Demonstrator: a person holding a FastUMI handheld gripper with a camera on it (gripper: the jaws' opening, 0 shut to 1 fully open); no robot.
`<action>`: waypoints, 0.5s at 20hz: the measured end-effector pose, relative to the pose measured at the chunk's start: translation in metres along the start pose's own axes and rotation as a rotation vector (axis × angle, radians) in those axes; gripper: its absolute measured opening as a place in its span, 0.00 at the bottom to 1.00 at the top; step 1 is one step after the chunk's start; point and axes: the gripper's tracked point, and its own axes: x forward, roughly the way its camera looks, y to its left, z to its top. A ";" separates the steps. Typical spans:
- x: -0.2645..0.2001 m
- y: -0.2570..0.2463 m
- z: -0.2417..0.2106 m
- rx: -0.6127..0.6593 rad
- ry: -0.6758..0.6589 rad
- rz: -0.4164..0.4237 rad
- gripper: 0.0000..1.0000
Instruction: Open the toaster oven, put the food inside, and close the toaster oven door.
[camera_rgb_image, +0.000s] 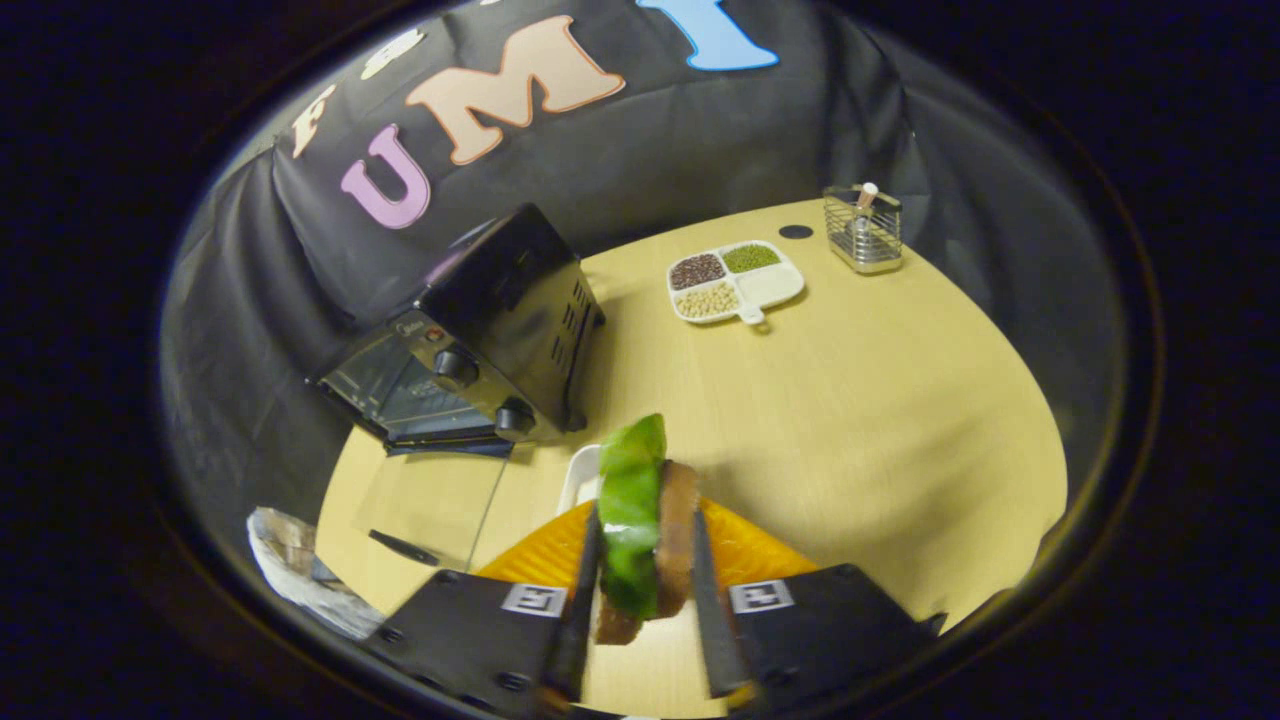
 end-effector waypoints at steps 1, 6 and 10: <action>0.000 0.003 0.000 0.015 0.003 0.005 0.51; -0.011 0.016 0.008 0.011 -0.030 -0.003 0.42; -0.022 0.031 0.019 0.027 -0.061 -0.002 0.42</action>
